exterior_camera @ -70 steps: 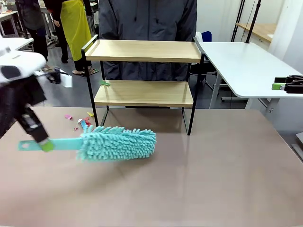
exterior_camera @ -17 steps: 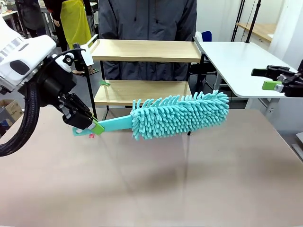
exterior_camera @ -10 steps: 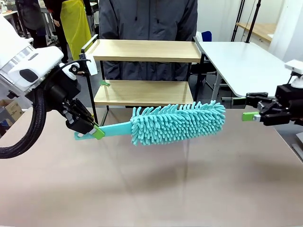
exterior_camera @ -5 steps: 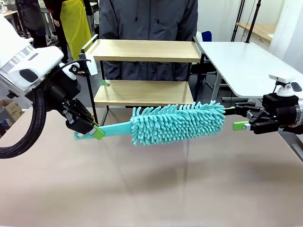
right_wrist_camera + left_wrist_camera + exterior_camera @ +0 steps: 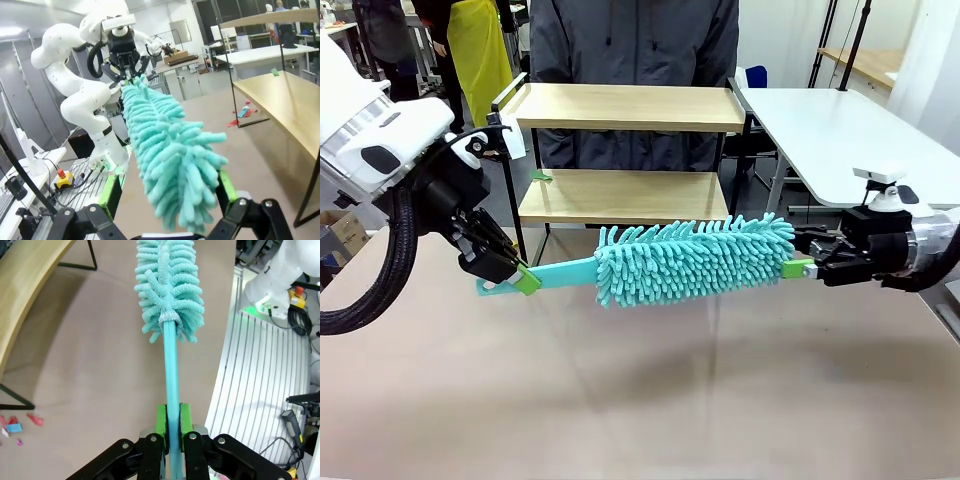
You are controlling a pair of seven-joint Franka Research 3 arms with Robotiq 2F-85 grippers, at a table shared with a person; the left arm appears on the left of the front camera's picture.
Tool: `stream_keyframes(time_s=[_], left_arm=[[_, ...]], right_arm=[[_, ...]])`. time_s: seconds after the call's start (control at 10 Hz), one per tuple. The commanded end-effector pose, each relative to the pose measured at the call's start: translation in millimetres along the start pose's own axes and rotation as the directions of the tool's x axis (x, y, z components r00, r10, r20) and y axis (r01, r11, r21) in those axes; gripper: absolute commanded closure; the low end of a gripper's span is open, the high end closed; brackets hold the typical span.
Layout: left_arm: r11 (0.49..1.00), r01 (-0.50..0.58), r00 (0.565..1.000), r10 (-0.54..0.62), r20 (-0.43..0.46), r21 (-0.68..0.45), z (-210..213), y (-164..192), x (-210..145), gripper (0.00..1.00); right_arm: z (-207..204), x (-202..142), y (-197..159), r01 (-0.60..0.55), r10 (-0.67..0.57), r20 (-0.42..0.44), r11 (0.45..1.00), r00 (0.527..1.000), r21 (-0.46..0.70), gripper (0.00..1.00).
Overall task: Clean the shelf.
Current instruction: Hand the Duster back to the human.
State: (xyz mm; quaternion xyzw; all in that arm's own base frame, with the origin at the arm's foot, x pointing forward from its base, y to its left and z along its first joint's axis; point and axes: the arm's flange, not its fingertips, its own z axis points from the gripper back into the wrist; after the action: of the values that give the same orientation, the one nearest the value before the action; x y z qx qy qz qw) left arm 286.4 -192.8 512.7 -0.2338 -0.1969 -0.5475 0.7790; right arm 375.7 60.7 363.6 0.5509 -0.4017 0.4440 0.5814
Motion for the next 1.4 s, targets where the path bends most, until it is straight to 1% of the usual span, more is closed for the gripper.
stream_keyframes(time_s=[0.0,0.1,0.2,0.3,0.4,0.5,0.6,0.7,0.9,1.0,1.1,1.2,1.3], left_arm=[[1.000,0.007,1.000,-0.007,0.026,-0.016,2,-1,1,0.87],[1.000,0.007,1.000,-0.007,0.026,-0.016,2,-1,1,0.87],[1.000,0.007,1.000,-0.007,0.026,-0.016,2,-1,1,0.87],[1.000,0.007,1.000,-0.007,0.026,-0.016,2,-1,1,0.87],[1.000,0.007,1.000,-0.007,0.026,-0.016,2,-1,1,0.87],[1.000,0.007,1.000,-0.007,0.026,-0.016,2,-1,1,0.87],[1.000,0.007,1.000,-0.007,0.026,-0.016,2,-1,1,0.87],[1.000,0.007,1.000,-0.007,0.026,-0.016,2,-1,1,0.87],[1.000,0.007,1.000,-0.007,0.026,-0.016,2,-1,1,0.87],[1.000,0.007,1.000,-0.007,0.026,-0.016,2,-1,1,0.87],[1.000,0.007,1.000,-0.007,0.026,-0.016,2,-1,1,0.87],[1.000,0.007,1.000,-0.007,0.026,-0.016,2,-1,1,0.87],[1.000,0.007,1.000,-0.007,0.026,-0.016,2,-1,1,0.87]], right_arm=[[-25,-9,12,0.000,0.000,0.023,1.000,1.000,0.003,0.00],[-33,-10,11,0.003,-0.003,0.019,1.000,1.000,0.016,0.00],[-41,-14,9,0.036,-0.037,0.026,0.998,0.999,0.048,0.00],[-43,-16,9,0.044,-0.047,0.041,0.997,0.998,0.057,0.00],[-43,-13,11,0.030,-0.033,0.058,0.999,0.998,0.043,0.02],[-41,-11,11,0.020,-0.024,0.082,0.998,0.996,0.053,0.60],[-36,-8,11,0.011,-0.016,0.097,0.999,0.995,0.043,0.62],[-34,-7,11,0.011,-0.014,0.099,0.999,0.995,0.038,1.00],[-30,-6,12,0.008,-0.013,0.094,0.999,0.996,0.046,1.00],[-30,-7,12,0.001,-0.006,0.083,0.998,0.997,0.056,0.84],[-29,-7,12,-0.001,-0.004,0.080,0.998,0.997,0.064,0.93],[-29,-7,11,-0.006,0.001,0.081,0.998,0.997,0.069,1.00],[-28,-7,11,-0.014,0.008,0.084,0.997,0.996,0.070,1.00]])
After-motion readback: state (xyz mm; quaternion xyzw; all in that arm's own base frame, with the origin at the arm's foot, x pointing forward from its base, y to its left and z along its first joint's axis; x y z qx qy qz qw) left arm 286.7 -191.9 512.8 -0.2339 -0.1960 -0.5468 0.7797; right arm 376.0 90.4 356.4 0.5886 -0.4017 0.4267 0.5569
